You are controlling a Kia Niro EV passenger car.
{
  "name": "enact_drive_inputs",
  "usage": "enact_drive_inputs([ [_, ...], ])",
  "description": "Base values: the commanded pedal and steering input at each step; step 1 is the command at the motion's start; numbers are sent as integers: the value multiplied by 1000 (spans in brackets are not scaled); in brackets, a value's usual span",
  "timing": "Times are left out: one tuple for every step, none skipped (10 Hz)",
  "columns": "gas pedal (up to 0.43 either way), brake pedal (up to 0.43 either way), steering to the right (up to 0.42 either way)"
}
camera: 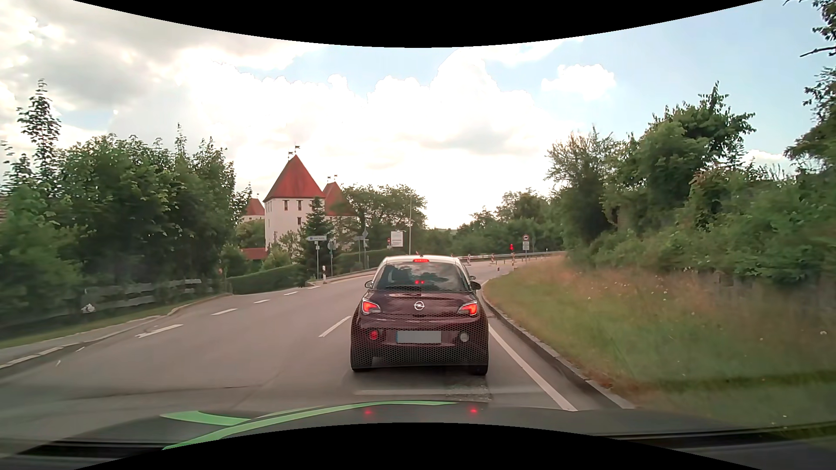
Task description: Follow the waypoints while adhering to traffic rules and regulations
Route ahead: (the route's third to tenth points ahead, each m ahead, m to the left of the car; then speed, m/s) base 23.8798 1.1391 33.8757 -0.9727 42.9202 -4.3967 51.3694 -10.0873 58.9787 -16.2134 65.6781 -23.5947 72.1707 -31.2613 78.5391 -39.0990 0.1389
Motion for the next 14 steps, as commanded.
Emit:
enact_drive_inputs([
  [0, 256, 23],
  [0, 256, 23],
  [0, 256, 24],
  [0, 256, 24],
  [0, 262, 24],
  [0, 256, 24],
  [0, 262, 24],
  [0, 262, 24],
  [0, 262, 24],
  [0, 262, 24],
  [0, 262, 24],
  [0, 268, 24],
  [0, 268, 25],
  [0, 268, 25],
])
